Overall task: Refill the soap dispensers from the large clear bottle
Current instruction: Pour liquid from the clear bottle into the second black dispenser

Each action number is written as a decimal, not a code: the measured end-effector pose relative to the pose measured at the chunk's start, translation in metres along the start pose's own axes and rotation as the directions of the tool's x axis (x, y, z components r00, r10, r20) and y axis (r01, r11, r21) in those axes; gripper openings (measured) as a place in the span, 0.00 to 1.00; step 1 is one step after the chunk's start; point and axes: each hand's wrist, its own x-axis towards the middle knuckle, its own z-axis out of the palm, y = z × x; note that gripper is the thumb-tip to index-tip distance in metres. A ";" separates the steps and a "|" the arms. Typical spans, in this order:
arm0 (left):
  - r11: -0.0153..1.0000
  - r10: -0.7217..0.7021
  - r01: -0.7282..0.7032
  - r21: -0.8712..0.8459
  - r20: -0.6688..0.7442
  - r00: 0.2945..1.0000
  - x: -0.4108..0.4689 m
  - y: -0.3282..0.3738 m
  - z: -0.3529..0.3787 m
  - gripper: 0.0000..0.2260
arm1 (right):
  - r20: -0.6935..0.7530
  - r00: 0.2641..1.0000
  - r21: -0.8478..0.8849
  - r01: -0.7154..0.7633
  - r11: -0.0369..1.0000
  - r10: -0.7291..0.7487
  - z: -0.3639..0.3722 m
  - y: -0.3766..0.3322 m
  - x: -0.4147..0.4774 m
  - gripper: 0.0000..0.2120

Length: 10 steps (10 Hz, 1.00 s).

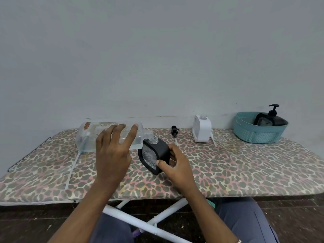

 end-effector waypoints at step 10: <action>1.000 0.014 -0.014 0.003 -0.001 1.000 0.000 0.001 0.000 0.39 | -0.001 1.000 -0.020 0.003 1.000 -0.003 0.000 -0.001 0.000 0.15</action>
